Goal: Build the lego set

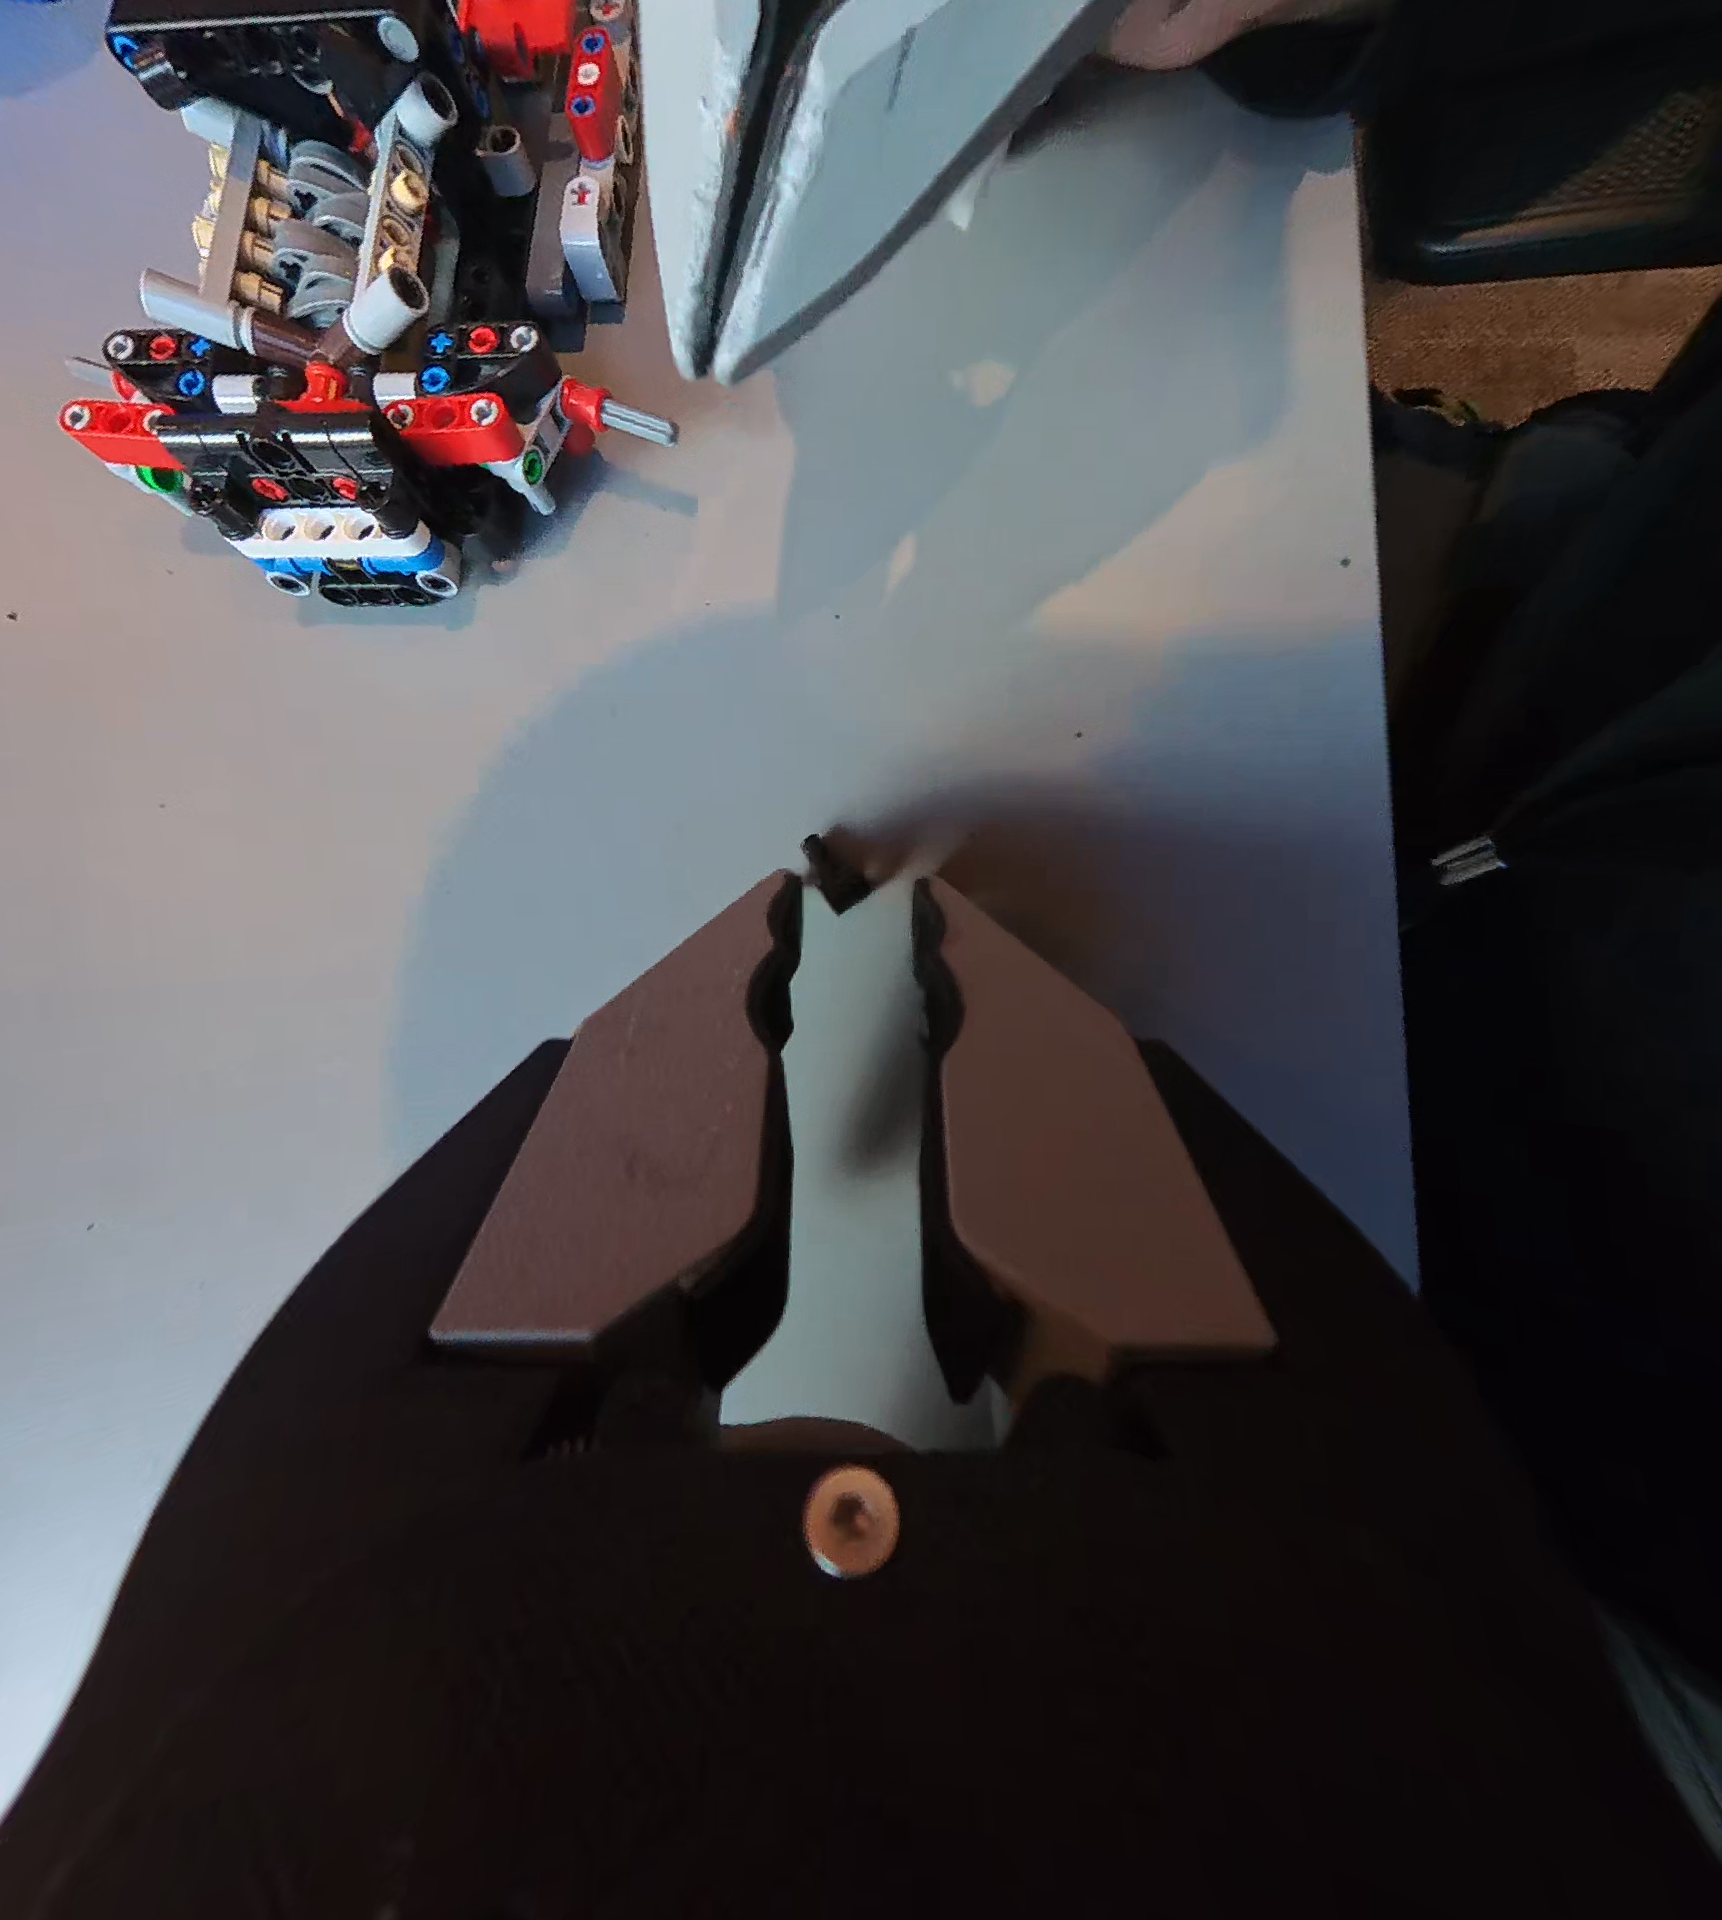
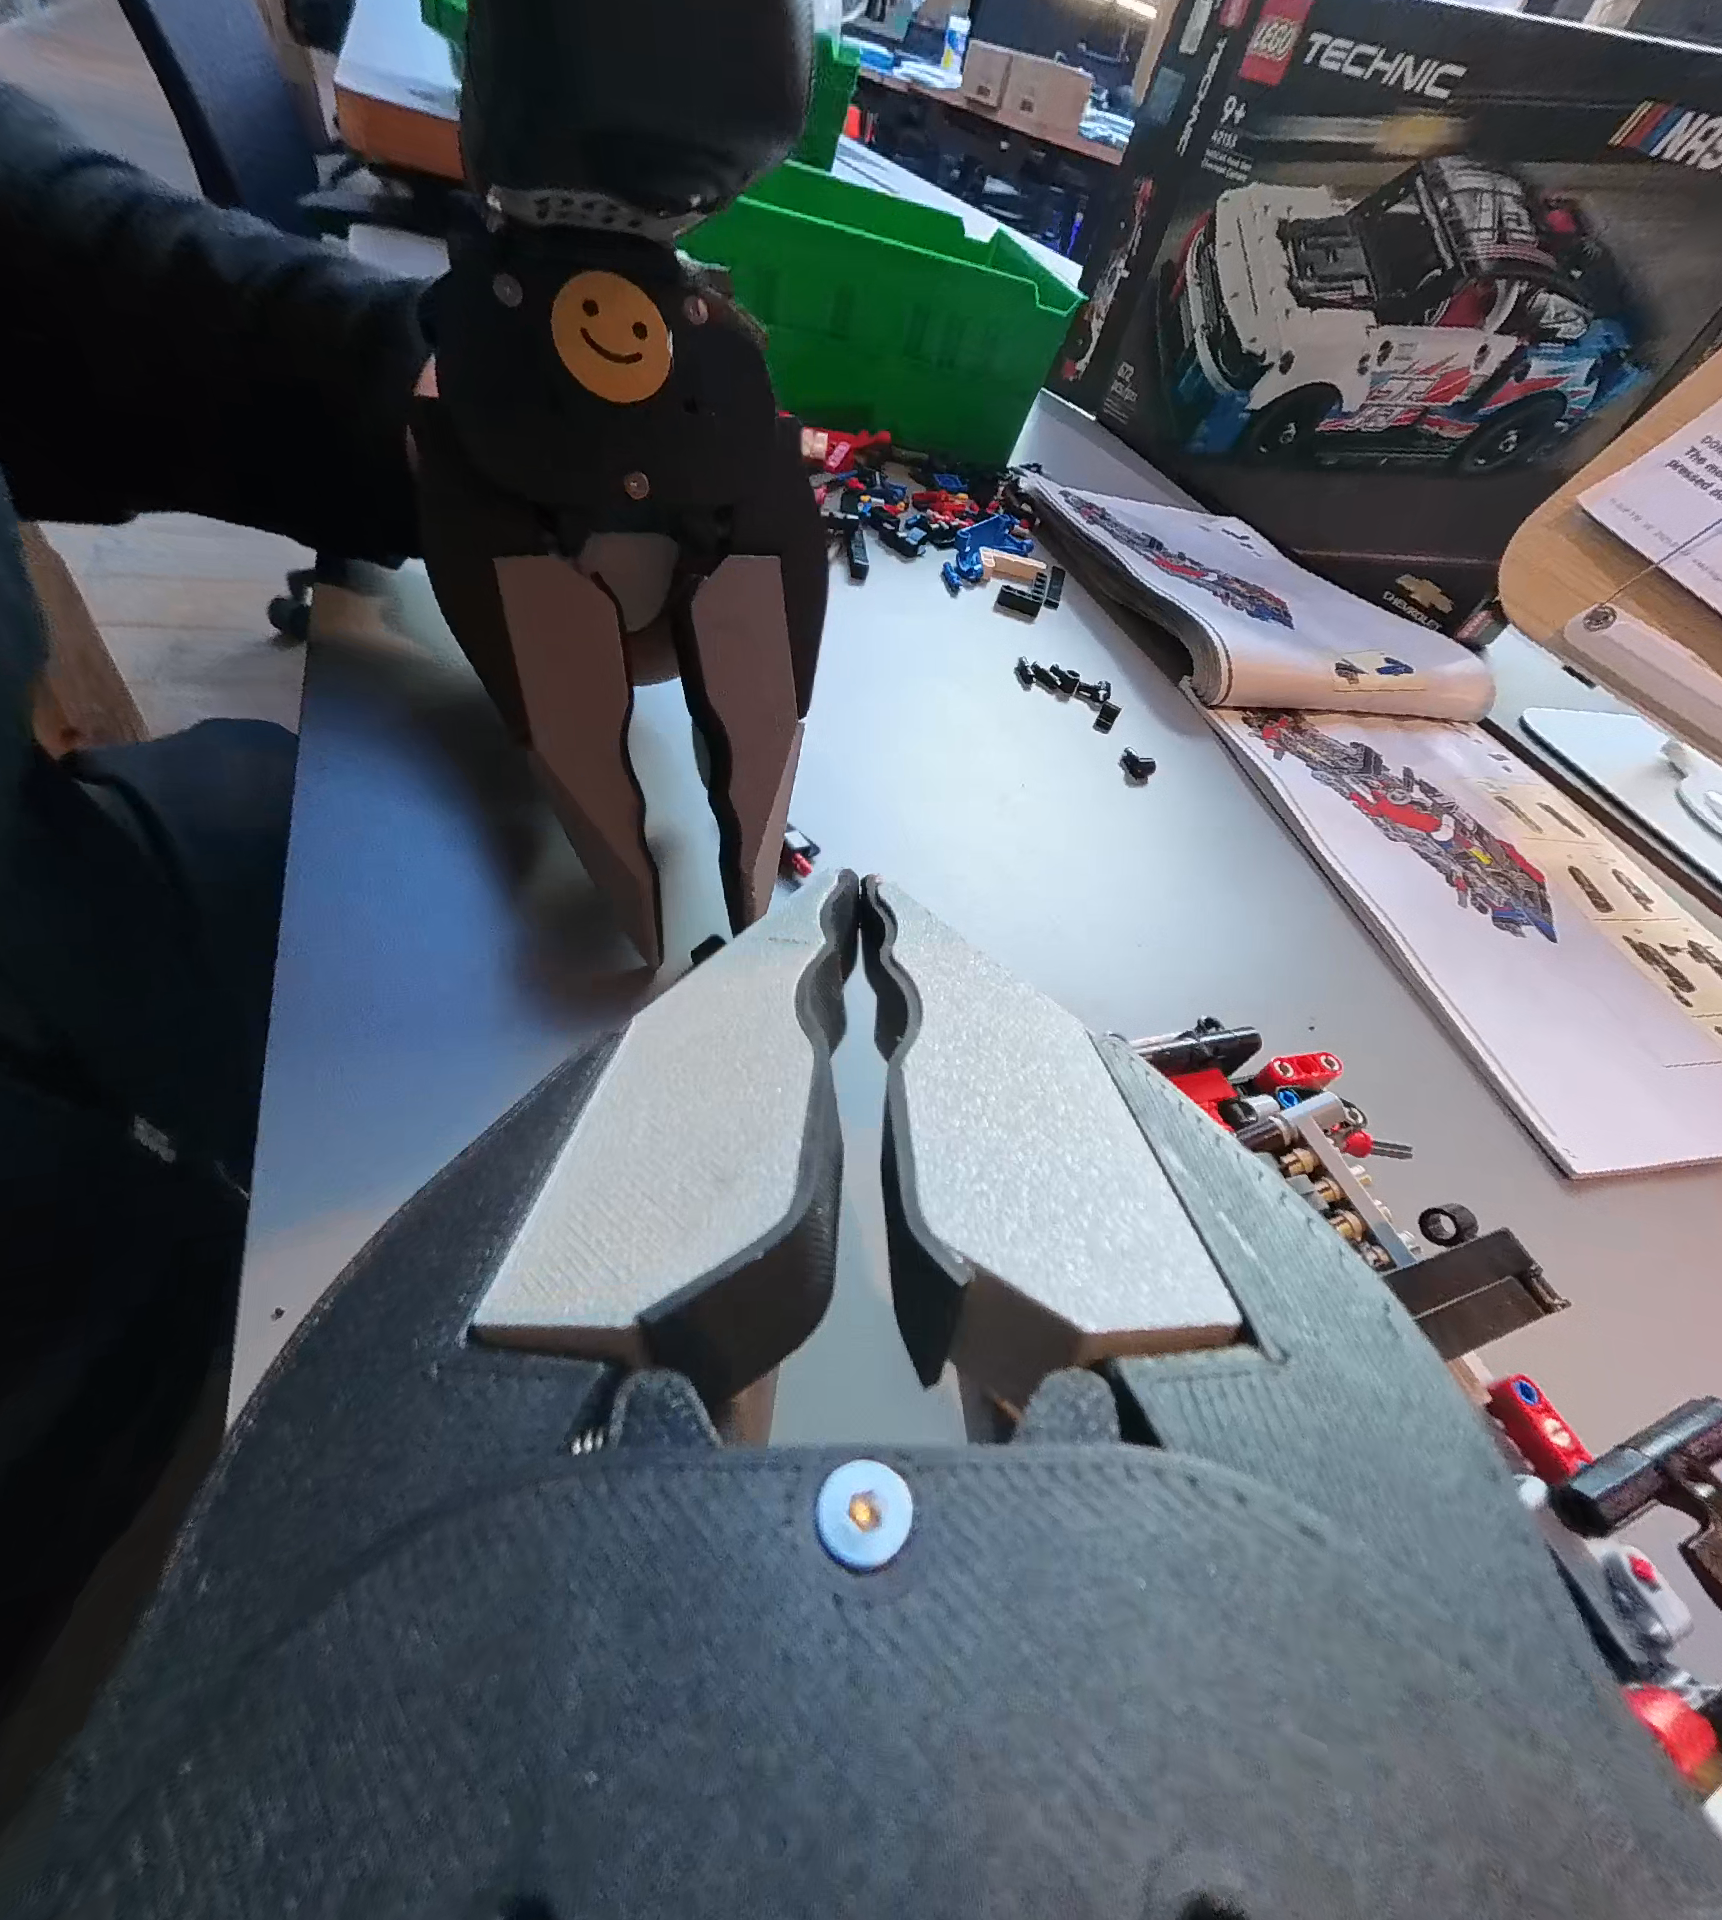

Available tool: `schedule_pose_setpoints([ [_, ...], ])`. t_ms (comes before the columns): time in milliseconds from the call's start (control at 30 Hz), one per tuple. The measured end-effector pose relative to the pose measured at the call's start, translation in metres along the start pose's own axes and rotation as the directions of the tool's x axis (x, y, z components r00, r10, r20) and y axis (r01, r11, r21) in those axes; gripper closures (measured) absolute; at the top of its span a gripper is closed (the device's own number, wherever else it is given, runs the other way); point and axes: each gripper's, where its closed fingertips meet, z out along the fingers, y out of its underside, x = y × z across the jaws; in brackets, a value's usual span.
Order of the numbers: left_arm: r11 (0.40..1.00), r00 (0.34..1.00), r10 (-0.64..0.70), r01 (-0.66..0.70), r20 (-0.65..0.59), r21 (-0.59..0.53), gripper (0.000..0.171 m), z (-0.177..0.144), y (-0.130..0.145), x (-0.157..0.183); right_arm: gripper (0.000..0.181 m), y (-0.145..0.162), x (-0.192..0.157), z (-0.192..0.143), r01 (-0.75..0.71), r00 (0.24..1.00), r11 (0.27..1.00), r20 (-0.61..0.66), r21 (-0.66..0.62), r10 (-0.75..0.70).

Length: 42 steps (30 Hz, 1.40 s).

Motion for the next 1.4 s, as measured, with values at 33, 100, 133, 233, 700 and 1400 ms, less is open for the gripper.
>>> schedule_pose_setpoints([
  [33, 1.0, 1.0, -0.008, 0.008, 0.0, 0.002, 0.151, -0.001, 0.001, -0.001, 0.181, -0.001, 0.002, -0.001, -0.011, 1.0, 1.0, 0.0, 0.008, 0.011],
  [100, 0.999, 1.0, -0.03, 0.03, 0.003, 0.01, 0.146, -0.003, 0.003, -0.004, 0.181, -0.003, 0.005, -0.003, -0.037, 0.999, 0.999, 0.002, 0.027, 0.037],
  [133, 0.999, 0.999, -0.043, 0.043, 0.003, 0.017, 0.145, -0.003, 0.004, -0.005, 0.181, -0.003, 0.006, -0.004, -0.051, 0.999, 0.998, 0.004, 0.036, 0.051],
  [233, 0.997, 0.997, -0.078, 0.078, -0.006, 0.022, 0.141, -0.005, 0.006, -0.006, 0.181, -0.005, 0.011, -0.005, -0.081, 0.997, 0.995, 0.007, 0.052, 0.081],
  [700, 0.942, 0.936, -0.175, 0.069, 0.306, 0.328, 0.142, -0.063, 0.006, -0.055, 0.181, -0.012, 0.021, -0.009, -0.097, 0.995, 0.989, -0.016, 0.108, 0.099],
  [1400, 0.81, 0.87, -0.344, 0.084, 0.354, 0.58, 0.147, -0.099, -0.008, -0.101, 0.181, -0.013, 0.051, -0.016, -0.147, 0.981, 0.976, -0.103, 0.162, 0.165],
])
